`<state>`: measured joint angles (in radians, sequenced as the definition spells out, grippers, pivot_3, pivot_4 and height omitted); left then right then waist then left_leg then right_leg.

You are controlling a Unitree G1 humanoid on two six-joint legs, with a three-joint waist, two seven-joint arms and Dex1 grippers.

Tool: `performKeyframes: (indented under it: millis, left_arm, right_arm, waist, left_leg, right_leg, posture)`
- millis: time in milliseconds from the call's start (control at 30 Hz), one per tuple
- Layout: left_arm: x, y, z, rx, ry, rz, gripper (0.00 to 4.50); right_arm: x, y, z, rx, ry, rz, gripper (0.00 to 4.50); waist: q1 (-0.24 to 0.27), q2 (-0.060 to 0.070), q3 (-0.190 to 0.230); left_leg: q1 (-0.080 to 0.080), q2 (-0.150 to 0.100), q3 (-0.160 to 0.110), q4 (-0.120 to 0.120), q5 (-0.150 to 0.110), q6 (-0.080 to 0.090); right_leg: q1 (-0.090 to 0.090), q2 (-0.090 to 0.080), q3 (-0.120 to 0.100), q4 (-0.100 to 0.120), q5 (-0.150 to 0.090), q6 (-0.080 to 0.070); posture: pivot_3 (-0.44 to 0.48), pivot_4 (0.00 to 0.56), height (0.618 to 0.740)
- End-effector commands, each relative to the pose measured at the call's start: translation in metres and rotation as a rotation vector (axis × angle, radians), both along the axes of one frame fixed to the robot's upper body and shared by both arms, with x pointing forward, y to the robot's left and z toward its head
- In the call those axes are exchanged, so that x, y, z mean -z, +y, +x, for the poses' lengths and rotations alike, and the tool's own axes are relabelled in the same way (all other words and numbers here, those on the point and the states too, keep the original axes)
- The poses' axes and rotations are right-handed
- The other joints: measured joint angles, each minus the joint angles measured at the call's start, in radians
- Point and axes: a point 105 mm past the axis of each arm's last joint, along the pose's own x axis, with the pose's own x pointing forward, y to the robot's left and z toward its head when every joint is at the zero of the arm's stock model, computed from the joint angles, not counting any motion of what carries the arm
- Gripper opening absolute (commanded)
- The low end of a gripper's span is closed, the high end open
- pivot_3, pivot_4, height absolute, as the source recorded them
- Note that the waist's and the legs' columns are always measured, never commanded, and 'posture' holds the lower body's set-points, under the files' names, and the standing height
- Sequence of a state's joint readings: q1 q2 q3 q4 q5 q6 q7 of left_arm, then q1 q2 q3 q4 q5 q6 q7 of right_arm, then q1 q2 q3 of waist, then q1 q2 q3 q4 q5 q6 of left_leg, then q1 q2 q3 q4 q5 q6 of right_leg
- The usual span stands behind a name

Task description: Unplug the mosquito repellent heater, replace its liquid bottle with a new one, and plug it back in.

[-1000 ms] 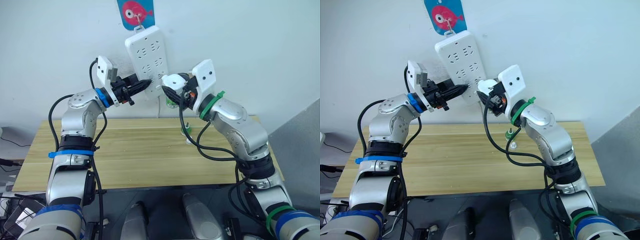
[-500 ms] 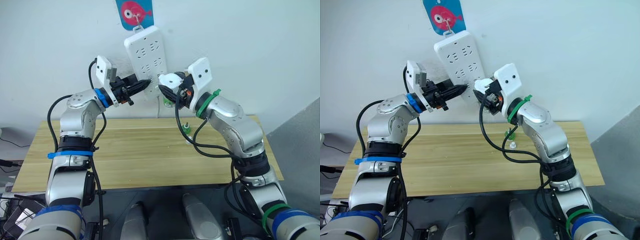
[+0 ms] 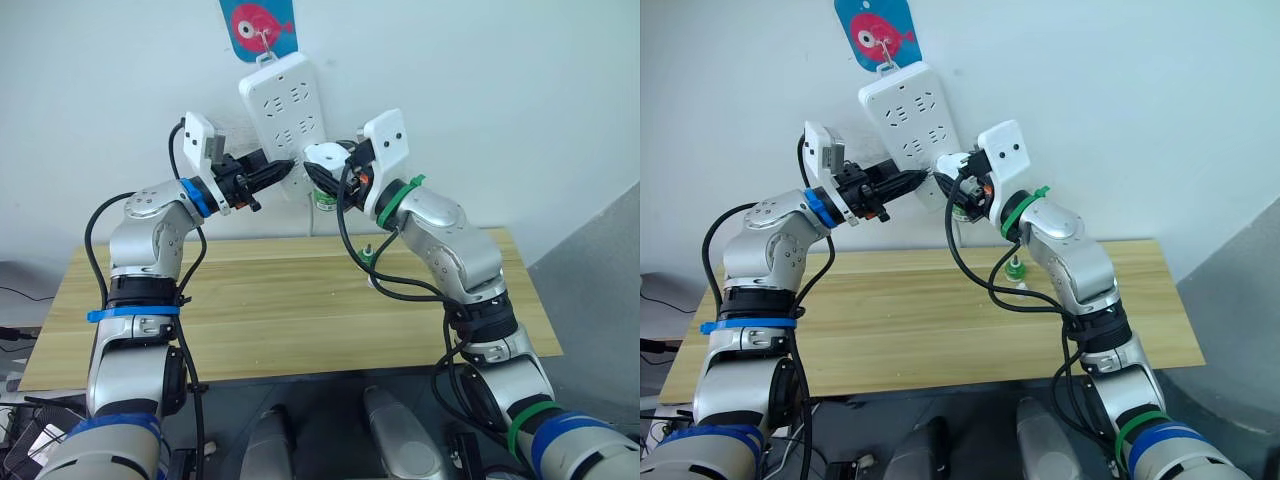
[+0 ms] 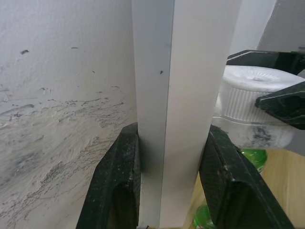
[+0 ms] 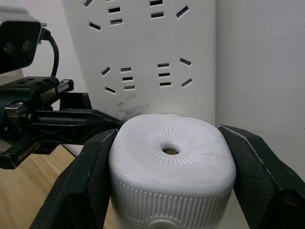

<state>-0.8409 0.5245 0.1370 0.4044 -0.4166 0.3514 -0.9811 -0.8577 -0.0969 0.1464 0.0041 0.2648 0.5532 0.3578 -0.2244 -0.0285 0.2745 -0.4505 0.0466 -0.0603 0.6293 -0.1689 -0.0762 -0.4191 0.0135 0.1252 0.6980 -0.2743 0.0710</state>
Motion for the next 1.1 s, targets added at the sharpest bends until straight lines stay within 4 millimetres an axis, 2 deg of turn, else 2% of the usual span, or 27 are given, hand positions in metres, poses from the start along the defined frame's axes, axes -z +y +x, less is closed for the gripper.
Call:
performKeyframes:
  millis: [33,200,333,467,500,700,800,833,967,1100]
  left_arm:
    - [0.007,-0.025,-0.015,0.154,0.031,0.019,1.33]
    - [0.008,-0.024,-0.017,0.152,0.046,0.016,1.33]
    - [0.008,-0.014,-0.008,0.072,0.023,0.027,1.33]
    - [0.009,-0.005,-0.001,0.012,0.014,0.035,1.33]
    - [0.008,-0.003,0.0,0.005,0.01,0.037,1.33]
    - [0.002,0.008,0.009,-0.093,-0.043,0.047,1.33]
    - [0.0,0.018,0.015,-0.155,-0.057,0.049,1.33]
    - [0.0,0.02,0.015,-0.164,-0.061,0.057,2.04]
    - [-0.003,0.03,0.018,-0.221,-0.095,0.08,3.11]
    - [-0.003,0.041,0.016,-0.258,-0.103,0.091,4.38]
  right_arm:
    - [-0.009,0.0,0.008,0.018,-0.033,0.009,3.04]
    - [-0.006,0.004,0.011,0.003,-0.037,-0.007,3.04]
    - [-0.006,0.001,0.007,-0.022,-0.038,-0.003,3.04]
    - [-0.004,-0.014,0.002,-0.007,-0.043,-0.015,4.39]
    - [-0.001,-0.015,-0.001,-0.015,-0.038,-0.031,4.5]
    - [0.018,-0.025,-0.037,-0.14,0.051,-0.061,4.5]
    - [0.021,-0.024,-0.051,-0.19,0.068,-0.064,4.5]
    - [0.02,-0.023,-0.054,-0.201,0.069,-0.064,4.5]
    - [0.019,-0.017,-0.063,-0.233,0.063,-0.076,4.5]
    - [0.018,-0.013,-0.067,-0.251,0.052,-0.081,4.5]
  waist:
    - [-0.004,0.0,0.0]
    - [-0.02,0.0,0.0]
    - [-0.023,0.0,0.0]
    - [-0.015,0.0,-0.001]
    - [-0.012,0.0,-0.001]
    - [0.007,0.0,-0.001]
    - [0.006,0.0,-0.001]
    - [0.005,-0.001,-0.001]
    - [0.003,-0.001,-0.001]
    - [0.008,0.0,-0.001]
  left_leg:
    - [0.001,0.0,0.0,0.0,0.0,0.0]
    - [0.001,0.0,0.0,0.0,0.0,0.0]
    - [0.003,0.0,0.0,0.0,0.001,0.0]
    - [0.003,0.0,-0.001,0.0,0.001,0.0]
    - [0.003,0.0,-0.002,0.0,0.001,0.0]
    - [0.002,-0.001,-0.003,-0.004,0.0,0.0]
    - [0.002,-0.001,-0.003,-0.003,0.0,0.0]
    - [0.002,-0.001,-0.002,-0.001,0.0,0.0]
    - [0.003,0.0,-0.001,-0.001,0.003,0.005]
    - [0.002,0.0,-0.001,-0.002,0.003,0.005]
  right_leg:
    - [0.0,0.0,0.0,0.0,0.0,0.0]
    - [0.001,0.001,0.0,0.0,0.0,0.0]
    - [0.003,0.0,0.0,0.0,0.0,0.0]
    - [0.004,0.0,-0.001,-0.001,0.0,0.0]
    - [0.004,0.0,-0.001,-0.001,0.0,0.0]
    - [0.003,-0.001,-0.003,-0.002,0.0,0.0]
    - [0.004,-0.001,-0.002,-0.002,0.0,0.0]
    - [0.004,0.0,-0.002,-0.002,0.0,0.0]
    - [0.004,0.001,0.0,-0.002,-0.002,0.003]
    - [0.003,0.0,0.0,-0.002,-0.002,0.004]
  posture:
    - [-0.247,0.222,0.736]
    - [-0.242,0.218,0.736]
    - [-0.238,0.218,0.736]
    - [-0.236,0.219,0.736]
    - [-0.236,0.219,0.736]
    - [-0.228,0.227,0.736]
    - [-0.226,0.232,0.736]
    - [-0.224,0.233,0.736]
    - [-0.221,0.235,0.736]
    - [-0.209,0.236,0.736]
